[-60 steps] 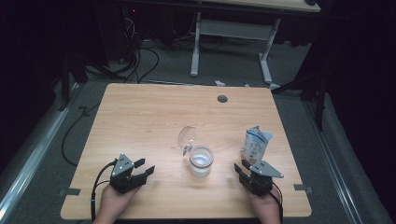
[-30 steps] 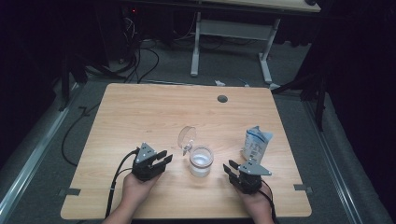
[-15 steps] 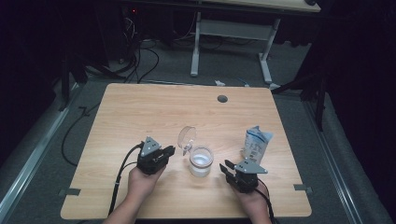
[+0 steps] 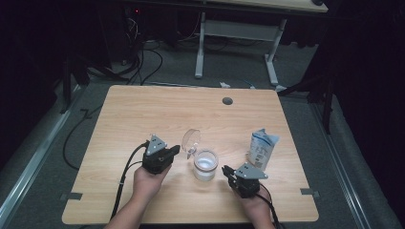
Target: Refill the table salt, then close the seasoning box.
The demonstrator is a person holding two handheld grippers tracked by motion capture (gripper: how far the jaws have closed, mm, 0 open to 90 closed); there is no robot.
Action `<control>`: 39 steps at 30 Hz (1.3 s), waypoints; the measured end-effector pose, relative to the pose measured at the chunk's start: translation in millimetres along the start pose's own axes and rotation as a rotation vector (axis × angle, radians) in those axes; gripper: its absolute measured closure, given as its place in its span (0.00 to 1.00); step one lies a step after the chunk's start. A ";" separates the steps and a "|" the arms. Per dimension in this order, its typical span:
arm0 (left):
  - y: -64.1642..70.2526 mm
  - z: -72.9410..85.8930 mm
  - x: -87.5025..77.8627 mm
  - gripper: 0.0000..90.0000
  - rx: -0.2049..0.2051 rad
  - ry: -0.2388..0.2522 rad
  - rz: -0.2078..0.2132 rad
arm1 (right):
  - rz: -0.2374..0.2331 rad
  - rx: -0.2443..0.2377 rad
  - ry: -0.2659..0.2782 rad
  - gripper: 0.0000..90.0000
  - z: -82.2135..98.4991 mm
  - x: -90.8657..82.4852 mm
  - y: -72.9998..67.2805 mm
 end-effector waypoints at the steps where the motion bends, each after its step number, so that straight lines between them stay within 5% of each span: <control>1: 0.3 -2.2 0.5 1.00 -0.001 0.005 -0.001 | 0.004 -0.001 -0.003 0.98 0.6 0.7 0.6; 17: 14.9 -21.4 -1.6 1.00 0.018 0.053 0.012 | -0.011 -0.018 0.000 1.00 0.3 1.5 -5.4; 39: 33.9 -16.1 -0.3 0.99 0.040 0.051 0.050 | -0.012 -0.022 -0.012 1.00 3.4 1.7 -5.4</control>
Point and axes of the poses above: each handheld gripper's, and its own axes: x roughly forward along the jaws, z roughly out of its underside, y roughly to its right, the point moved 10 cm from there along x, roughly forward along the jaws, and after that the axes turned 7 degrees about -y, right-handed, at the moved point
